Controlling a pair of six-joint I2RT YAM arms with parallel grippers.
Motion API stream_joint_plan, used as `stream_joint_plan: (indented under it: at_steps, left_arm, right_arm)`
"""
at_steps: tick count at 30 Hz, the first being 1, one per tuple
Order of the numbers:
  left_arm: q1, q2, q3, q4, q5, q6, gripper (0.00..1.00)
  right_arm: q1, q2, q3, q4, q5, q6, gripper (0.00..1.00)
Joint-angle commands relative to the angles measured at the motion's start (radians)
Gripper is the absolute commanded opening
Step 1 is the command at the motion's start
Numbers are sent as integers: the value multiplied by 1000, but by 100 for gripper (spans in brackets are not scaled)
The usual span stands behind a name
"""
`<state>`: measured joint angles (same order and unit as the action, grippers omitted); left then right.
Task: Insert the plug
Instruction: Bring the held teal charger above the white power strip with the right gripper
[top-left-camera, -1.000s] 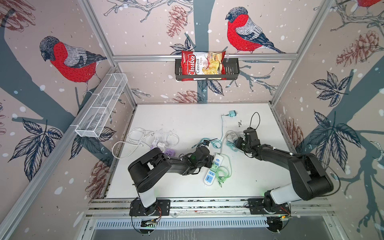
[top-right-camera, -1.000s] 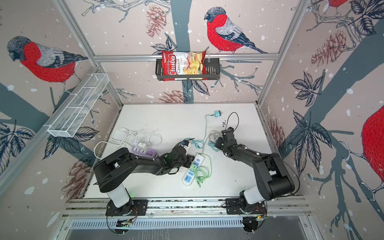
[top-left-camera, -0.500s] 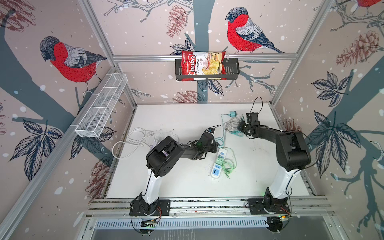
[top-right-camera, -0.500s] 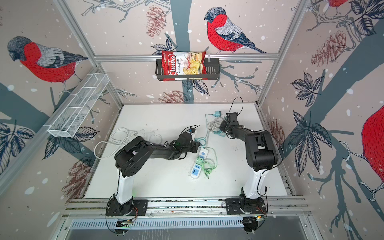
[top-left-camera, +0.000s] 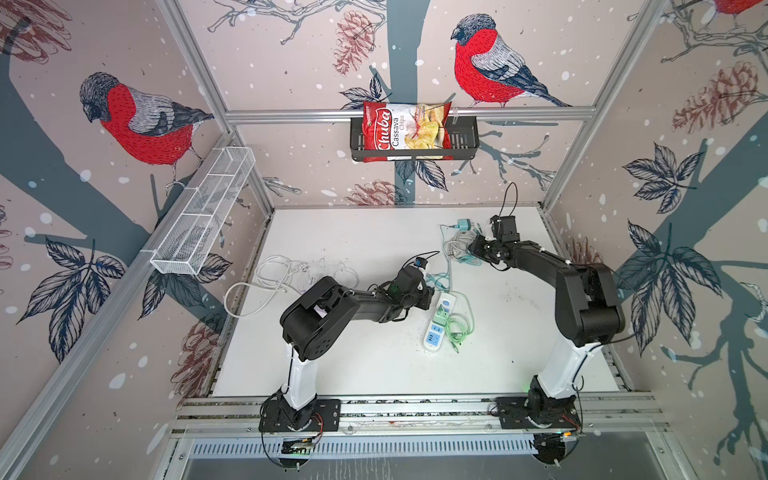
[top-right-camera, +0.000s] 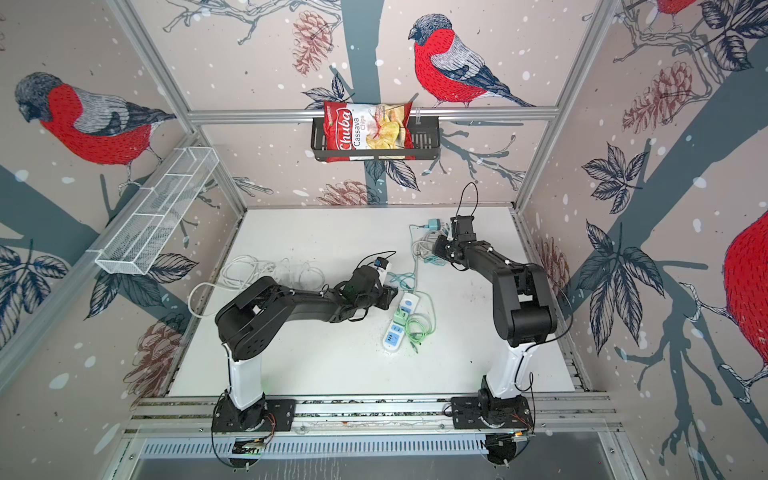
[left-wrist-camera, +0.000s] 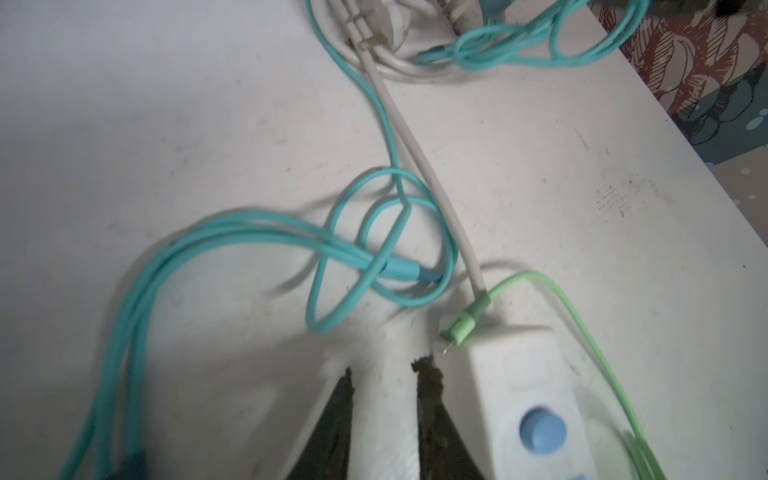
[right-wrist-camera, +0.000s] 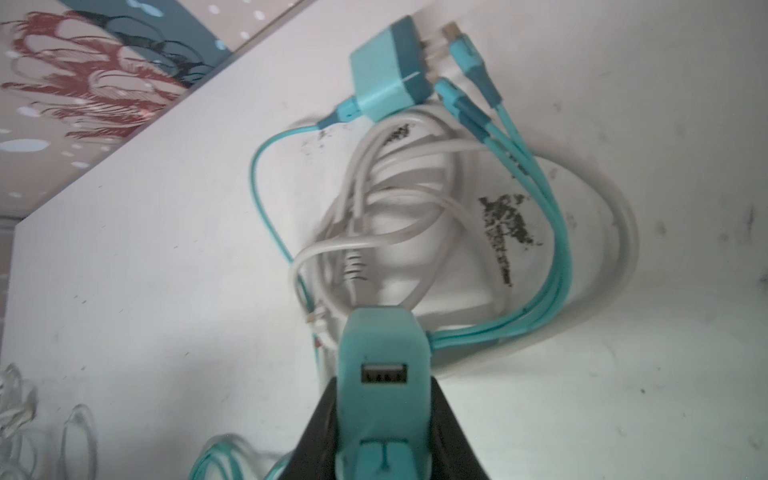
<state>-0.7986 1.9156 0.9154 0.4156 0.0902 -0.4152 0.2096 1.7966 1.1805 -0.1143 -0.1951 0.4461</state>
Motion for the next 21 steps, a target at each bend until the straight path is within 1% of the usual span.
stream_joint_plan:
  at_steps: [1,3,6,10,15,17,21]
  left_arm:
    - [-12,-47,-80,-4,-62,-15,26]
    - [-33,-74,-124,-9,-90,-19,25]
    - [-92,-112,-174,-3,-122,-23,23]
    - [-165,-127,-197,19,-109,-62,22]
    - [-231,-94,-198,58,-100,-90,22]
    - [-243,-63,-184,79,-89,-90,22]
    - [-256,-19,-150,88,-78,-92,20]
  right_arm:
    - [9,-82,-22,-32,-13,-37,7]
    - [15,-131,-32,-61,20,-41,8]
    - [16,-200,-49,-118,96,-39,8]
    - [16,-326,-110,-170,188,-20,8]
    - [34,-537,-205,-253,291,7,9]
    - [36,-646,-247,-288,309,14,10]
    - [56,-767,-298,-374,322,35,10]
